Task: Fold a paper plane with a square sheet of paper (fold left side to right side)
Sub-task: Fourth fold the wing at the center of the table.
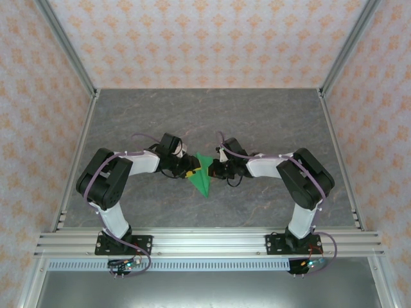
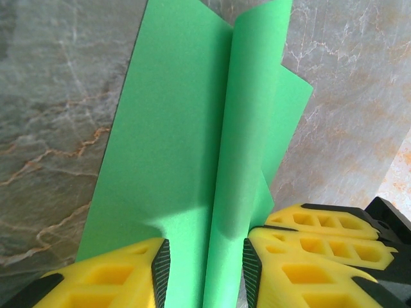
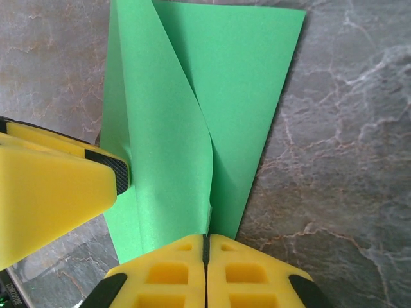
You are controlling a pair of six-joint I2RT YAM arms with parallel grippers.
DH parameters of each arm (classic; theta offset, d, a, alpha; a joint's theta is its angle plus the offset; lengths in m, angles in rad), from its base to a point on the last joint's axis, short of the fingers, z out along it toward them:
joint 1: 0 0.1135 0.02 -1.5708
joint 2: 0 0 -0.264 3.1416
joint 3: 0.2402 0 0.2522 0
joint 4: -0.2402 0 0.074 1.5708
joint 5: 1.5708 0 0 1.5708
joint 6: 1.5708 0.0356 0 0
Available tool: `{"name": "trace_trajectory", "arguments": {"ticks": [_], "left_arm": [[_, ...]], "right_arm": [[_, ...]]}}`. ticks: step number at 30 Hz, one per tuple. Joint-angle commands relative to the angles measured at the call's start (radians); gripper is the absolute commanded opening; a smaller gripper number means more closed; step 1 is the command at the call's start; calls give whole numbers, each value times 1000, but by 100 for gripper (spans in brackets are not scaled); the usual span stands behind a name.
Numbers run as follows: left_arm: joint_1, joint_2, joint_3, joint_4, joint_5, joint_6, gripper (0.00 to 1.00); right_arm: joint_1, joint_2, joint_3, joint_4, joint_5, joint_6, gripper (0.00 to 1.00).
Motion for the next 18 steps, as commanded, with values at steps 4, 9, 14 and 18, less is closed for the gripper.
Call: {"name": "trace_trajectory", "arguments": {"ticks": [4,9,14,18], "left_arm": [[-6,19,12,-35,-55,17,38],[-5,17,9,-31,-53,15,38],[-6,3,9,-18,-38,14,39],[-6,-34,21,-15,-22,16,41]], "right_arm": [[2,4,30,-42,37,-35,6],[3,22,35,-55,37,-41,6],[3,38,34,-97,51,-48,6],[14,60,47,-149,74,-61,6]]}}
